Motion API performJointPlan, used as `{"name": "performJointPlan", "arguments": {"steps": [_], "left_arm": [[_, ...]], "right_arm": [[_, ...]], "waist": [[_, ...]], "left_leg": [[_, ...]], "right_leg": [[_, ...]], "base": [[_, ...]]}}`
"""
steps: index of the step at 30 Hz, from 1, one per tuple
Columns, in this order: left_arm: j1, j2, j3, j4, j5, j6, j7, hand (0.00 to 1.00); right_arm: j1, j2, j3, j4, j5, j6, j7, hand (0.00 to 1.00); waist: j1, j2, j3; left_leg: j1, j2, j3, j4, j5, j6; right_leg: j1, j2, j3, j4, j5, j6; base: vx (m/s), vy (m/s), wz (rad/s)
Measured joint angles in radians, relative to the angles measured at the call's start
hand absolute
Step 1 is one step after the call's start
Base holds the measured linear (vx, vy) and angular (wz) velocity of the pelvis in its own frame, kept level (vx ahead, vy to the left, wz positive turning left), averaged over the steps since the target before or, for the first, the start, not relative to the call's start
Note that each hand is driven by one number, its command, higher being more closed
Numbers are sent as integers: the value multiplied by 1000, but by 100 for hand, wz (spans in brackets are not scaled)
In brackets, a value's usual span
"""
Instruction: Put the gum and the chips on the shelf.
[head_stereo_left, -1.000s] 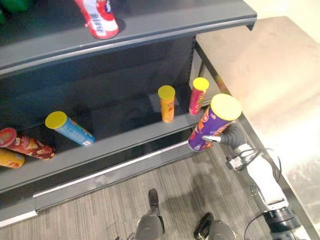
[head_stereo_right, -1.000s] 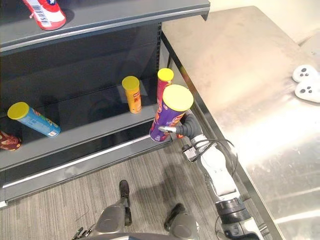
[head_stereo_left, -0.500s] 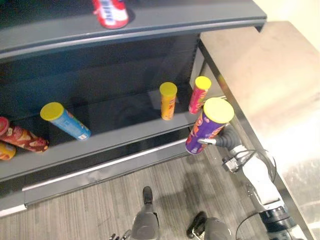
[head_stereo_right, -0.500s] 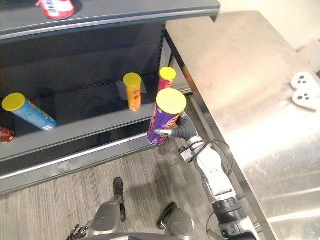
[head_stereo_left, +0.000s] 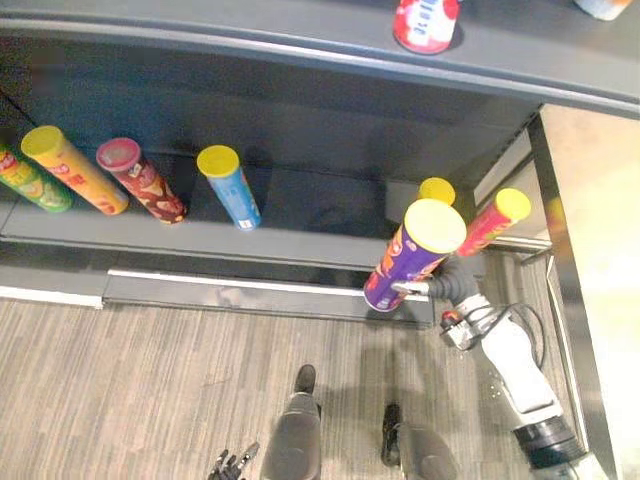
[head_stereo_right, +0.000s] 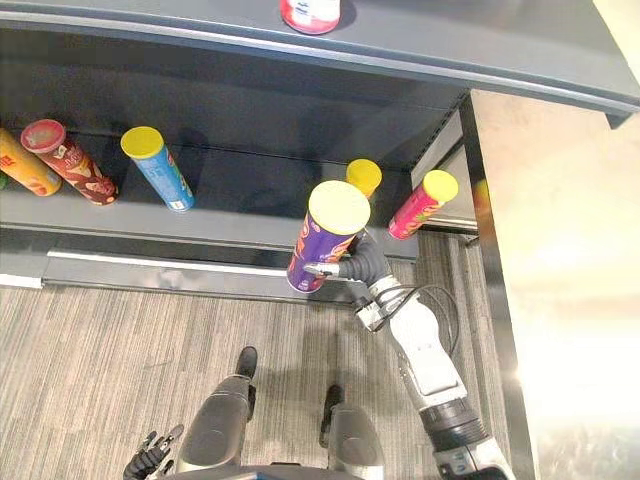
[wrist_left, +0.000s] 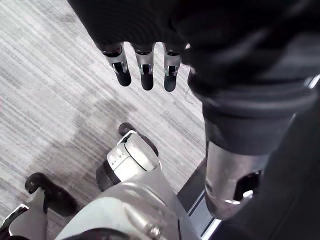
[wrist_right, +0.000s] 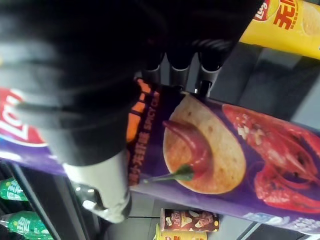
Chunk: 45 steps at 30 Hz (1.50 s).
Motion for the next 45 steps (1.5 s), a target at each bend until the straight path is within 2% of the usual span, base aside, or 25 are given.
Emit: {"name": "performJointPlan", "arguments": {"steps": [4,8,17,23,25,28,29,30,34,35,37,39,40,45], "left_arm": [[0,-22,1,0,0,-2,8,0],[0,-40,0,1,1,-2,9,0],[-19,-37,1,21,3,-8,7,0],[-44,-27,-1,20,11,-8,10,0],[-56,-27,-9,18,11,-10,12,0],[-79,-30,-39,-2,11,-11,11,0],[-95,-32,-55,-9,11,-11,9,0],[-98,-34,-70,-40,12,-13,5,0],[-118,-34,-126,-78,22,-39,-2,0],[-127,-35,-147,-78,25,-45,-2,0],[-139,-37,-165,-82,29,-46,-3,0],[-140,-32,-180,-98,28,-46,-3,0],[-152,-30,-197,-104,20,-47,-5,0],[-167,-29,-237,-118,20,-56,-5,0]], "right_arm": [[-1,1,-45,-1,7,11,-13,100],[1,2,-80,-13,7,16,-18,100],[18,3,-72,-32,-12,16,-14,100],[-63,4,-30,-26,-20,16,-74,100],[-108,3,-11,-9,-56,13,-93,100],[-198,4,4,40,-95,0,-138,100],[-237,4,3,78,-101,-2,-164,100],[-276,4,3,117,-125,-3,-188,100],[-381,4,5,223,-171,-8,-254,100],[-407,4,7,254,-172,-10,-271,100],[-437,5,10,305,-181,-11,-296,100],[-462,7,12,339,-210,-12,-318,100],[-490,7,11,360,-212,-12,-336,100],[-567,11,13,442,-250,-11,-377,100]], "waist": [[-1,22,-22],[-6,51,-47],[-24,53,-72],[-23,57,-71],[-23,65,-68],[-18,94,-53],[-10,113,-40],[-8,129,-25],[4,164,15],[17,170,22],[25,185,35],[32,188,45],[47,198,55],[53,220,72]], "left_leg": [[27,16,-14,-75,48,-17],[78,37,16,-190,100,-14],[118,43,94,-288,135,15],[117,37,94,-301,145,13],[113,35,88,-299,147,11],[85,30,79,-293,161,11],[75,25,71,-285,163,11],[63,14,56,-273,164,12],[13,-12,27,-228,165,13],[-6,-19,23,-217,166,13],[-23,-23,6,-209,172,12],[-36,-29,-2,-210,181,14],[-55,-29,-2,-212,185,15],[-89,-36,-7,-209,201,13]], "right_leg": [[29,20,-33,-33,8,-13],[33,29,-37,-48,18,-29],[30,16,-3,-86,43,-12],[25,11,-2,-88,45,-9],[24,11,-4,-86,45,-9],[-8,8,-10,-64,44,-9],[-19,4,-15,-48,41,-10],[-30,-2,-23,-22,29,-8],[-88,-31,-39,81,-14,-7],[-112,-39,-40,108,-25,-6],[-129,-44,-54,130,-29,-10],[-149,-51,-60,156,-42,-8],[-176,-53,-59,174,-44,-9],[-223,-67,-65,212,-55,-9]], "base": [[82,-121,26],[6,-57,-1],[-20,28,-10],[8,-1,2],[9,-5,8],[-16,2,9],[-39,21,22],[-39,12,28],[-71,2,28],[-86,-3,22],[-77,-17,21],[-87,-28,18],[-87,-27,1],[-73,-17,7]]}}
